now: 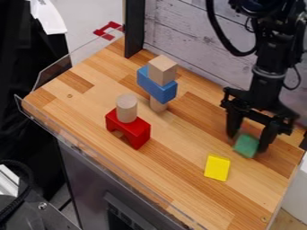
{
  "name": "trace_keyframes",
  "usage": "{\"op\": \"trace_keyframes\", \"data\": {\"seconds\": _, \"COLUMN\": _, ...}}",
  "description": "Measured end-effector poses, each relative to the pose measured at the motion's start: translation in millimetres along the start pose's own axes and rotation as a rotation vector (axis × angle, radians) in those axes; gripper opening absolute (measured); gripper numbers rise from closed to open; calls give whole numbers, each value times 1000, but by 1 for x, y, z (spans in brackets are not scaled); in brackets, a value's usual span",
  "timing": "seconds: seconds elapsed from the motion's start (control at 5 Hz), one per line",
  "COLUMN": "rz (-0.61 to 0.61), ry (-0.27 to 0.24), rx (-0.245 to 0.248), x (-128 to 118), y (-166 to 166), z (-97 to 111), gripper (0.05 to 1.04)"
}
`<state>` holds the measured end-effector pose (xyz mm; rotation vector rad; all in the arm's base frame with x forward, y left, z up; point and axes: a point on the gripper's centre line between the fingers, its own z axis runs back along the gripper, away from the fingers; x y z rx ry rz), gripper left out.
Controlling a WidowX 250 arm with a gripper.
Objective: Remove the green triangle from tower and put it on the right side of the table
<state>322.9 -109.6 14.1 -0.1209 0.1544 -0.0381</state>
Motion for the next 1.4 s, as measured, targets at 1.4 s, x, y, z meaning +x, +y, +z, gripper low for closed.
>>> {"op": "trace_keyframes", "data": {"seconds": 1.4, "rz": 93, "ry": -195, "rx": 118, "x": -42, "y": 54, "z": 111, "gripper": 1001}}
